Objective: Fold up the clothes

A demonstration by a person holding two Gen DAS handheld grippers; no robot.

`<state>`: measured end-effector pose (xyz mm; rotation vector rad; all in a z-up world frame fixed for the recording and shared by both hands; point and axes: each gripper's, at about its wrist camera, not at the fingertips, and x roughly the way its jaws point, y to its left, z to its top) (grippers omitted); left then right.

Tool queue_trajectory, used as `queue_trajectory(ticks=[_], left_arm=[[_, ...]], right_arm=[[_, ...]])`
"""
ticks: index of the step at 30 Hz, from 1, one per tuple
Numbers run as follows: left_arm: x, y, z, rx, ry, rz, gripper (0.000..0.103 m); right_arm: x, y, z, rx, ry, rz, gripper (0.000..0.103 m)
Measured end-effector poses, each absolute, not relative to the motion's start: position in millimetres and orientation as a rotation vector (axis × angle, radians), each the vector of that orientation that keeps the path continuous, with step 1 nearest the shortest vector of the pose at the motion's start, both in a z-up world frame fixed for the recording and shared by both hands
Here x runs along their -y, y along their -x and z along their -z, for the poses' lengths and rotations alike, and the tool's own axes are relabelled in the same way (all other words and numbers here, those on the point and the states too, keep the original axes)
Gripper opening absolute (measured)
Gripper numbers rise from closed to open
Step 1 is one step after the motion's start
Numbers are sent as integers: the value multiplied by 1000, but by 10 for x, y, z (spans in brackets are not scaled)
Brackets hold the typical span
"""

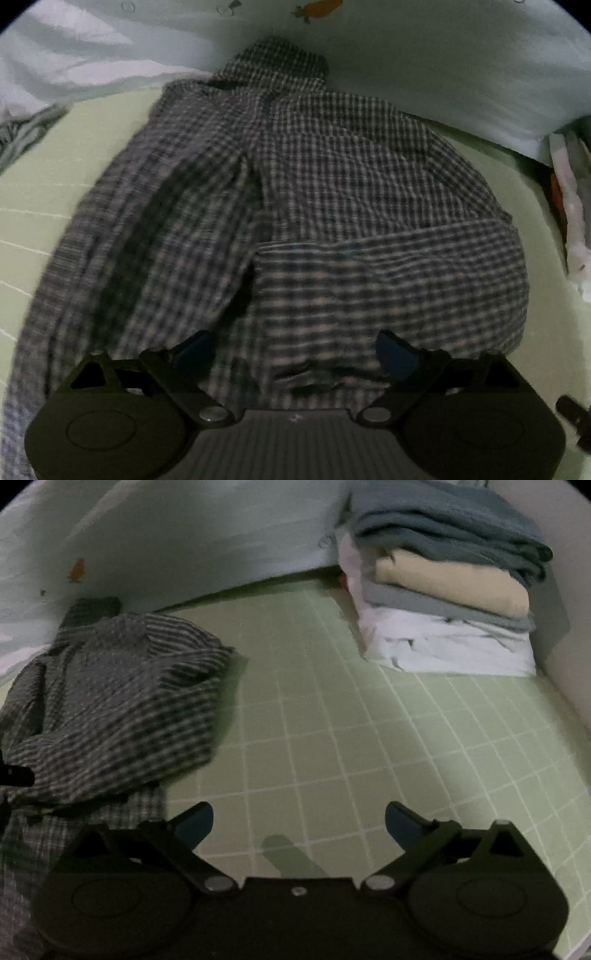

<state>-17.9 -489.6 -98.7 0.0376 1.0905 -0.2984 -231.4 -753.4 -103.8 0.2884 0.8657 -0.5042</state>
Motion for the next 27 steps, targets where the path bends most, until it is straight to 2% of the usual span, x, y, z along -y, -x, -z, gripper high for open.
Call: queue_trajectory(ticks=[2,4,13,22,27], left_arm=[[4940,122,1015,-1115,-34,321,38],[4967,77,1029,-1130,-38,333,18],[4648,-111,280,-916,-74,394,12],[3288,-1165,-216,-758,36,286,10],[2546,-1892,-172,-720,71,187,9]], right_arm=[[7589,2319,1073,-873,-297,512,101],[7629,2318,1104,-878,-306,518,101],[7350,2088,1102,-871,-338,510,101],[6376,1523,1091,-857,-291,514,101],[5875,1259,1113,-872,-252,522,101]])
